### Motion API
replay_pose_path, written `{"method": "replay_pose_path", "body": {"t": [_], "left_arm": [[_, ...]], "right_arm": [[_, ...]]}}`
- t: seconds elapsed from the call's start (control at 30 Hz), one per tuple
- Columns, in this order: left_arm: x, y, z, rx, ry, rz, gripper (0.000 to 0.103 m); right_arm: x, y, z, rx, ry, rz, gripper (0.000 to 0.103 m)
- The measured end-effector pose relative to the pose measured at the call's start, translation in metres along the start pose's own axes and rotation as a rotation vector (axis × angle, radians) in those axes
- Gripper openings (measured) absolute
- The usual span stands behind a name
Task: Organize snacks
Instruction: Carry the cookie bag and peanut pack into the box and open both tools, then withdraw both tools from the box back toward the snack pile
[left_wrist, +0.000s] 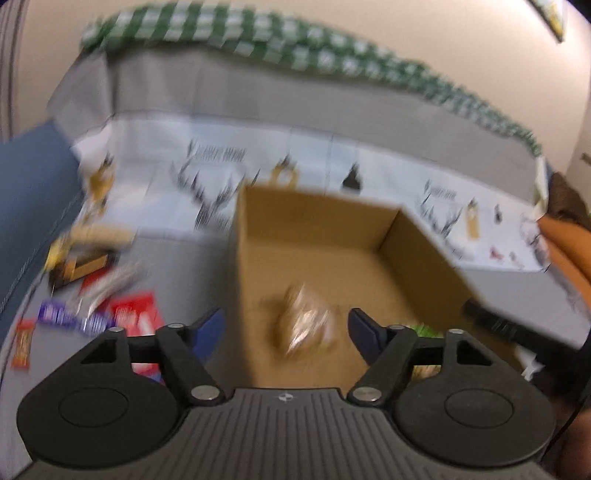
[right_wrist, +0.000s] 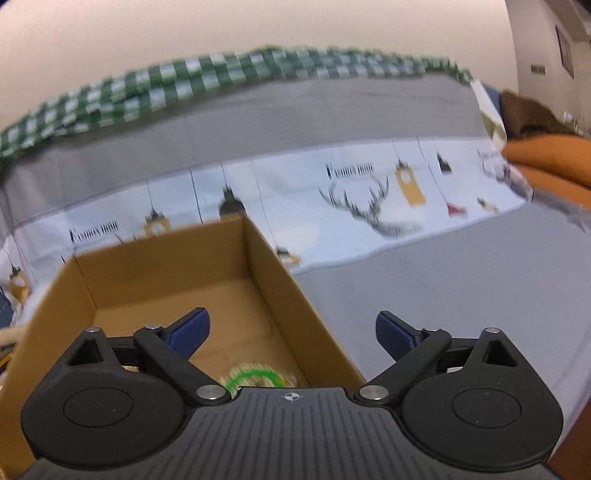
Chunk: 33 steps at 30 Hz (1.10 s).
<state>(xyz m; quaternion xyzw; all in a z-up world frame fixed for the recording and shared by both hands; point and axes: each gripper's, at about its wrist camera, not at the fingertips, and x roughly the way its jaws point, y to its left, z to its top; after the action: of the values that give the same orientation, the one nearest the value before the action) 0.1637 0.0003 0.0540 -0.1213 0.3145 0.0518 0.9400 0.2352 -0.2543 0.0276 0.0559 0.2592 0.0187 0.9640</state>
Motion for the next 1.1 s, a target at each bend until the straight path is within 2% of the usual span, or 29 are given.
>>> {"method": "replay_pose_path", "body": {"t": [0.07, 0.1, 0.13, 0.23, 0.27, 0.33, 0.5, 0.63, 0.7, 0.73, 0.87, 1.0, 1.1], "left_arm": [[0.005, 0.007, -0.01, -0.021, 0.05, 0.007, 0.062], [0.006, 0.01, -0.015, -0.028, 0.068, -0.002, 0.057], [0.007, 0.011, -0.019, -0.029, 0.082, -0.012, 0.047], [0.006, 0.007, -0.026, 0.007, 0.081, 0.024, 0.033], [0.005, 0.008, -0.026, 0.01, 0.081, 0.028, 0.028], [0.002, 0.009, -0.028, -0.002, 0.089, 0.012, 0.023], [-0.011, 0.0, -0.033, 0.026, 0.086, -0.017, 0.023], [-0.019, -0.003, -0.039, 0.049, 0.103, -0.085, 0.027], [-0.025, -0.003, -0.04, 0.085, 0.101, -0.117, 0.029], [-0.028, -0.003, -0.041, 0.099, 0.095, -0.131, 0.033], [-0.044, 0.008, -0.036, 0.17, 0.024, -0.221, 0.037], [-0.054, 0.02, -0.026, 0.285, -0.015, -0.355, 0.039], [-0.058, 0.031, -0.025, 0.375, -0.058, -0.426, 0.039]], "right_arm": [[0.006, -0.008, -0.002, 0.011, 0.046, -0.006, 0.073], [0.007, -0.013, -0.003, 0.018, 0.064, -0.006, 0.069], [0.008, -0.016, -0.004, 0.023, 0.077, -0.003, 0.058], [0.01, -0.024, -0.006, 0.033, 0.111, 0.009, 0.024], [0.01, -0.027, -0.006, 0.037, 0.112, 0.015, 0.022], [0.007, -0.031, -0.006, 0.044, 0.11, 0.018, 0.022], [-0.002, -0.036, -0.006, 0.044, 0.092, -0.025, 0.023], [-0.009, -0.036, -0.007, 0.036, 0.081, -0.075, 0.026], [-0.017, -0.034, -0.006, 0.019, 0.044, -0.077, 0.026], [-0.022, -0.033, -0.007, 0.016, 0.024, -0.062, 0.028], [-0.045, -0.03, -0.007, 0.01, -0.073, -0.009, 0.062], [-0.061, -0.023, -0.009, 0.004, -0.099, 0.049, 0.065], [-0.071, -0.014, -0.01, -0.003, -0.106, 0.093, 0.066]]}}
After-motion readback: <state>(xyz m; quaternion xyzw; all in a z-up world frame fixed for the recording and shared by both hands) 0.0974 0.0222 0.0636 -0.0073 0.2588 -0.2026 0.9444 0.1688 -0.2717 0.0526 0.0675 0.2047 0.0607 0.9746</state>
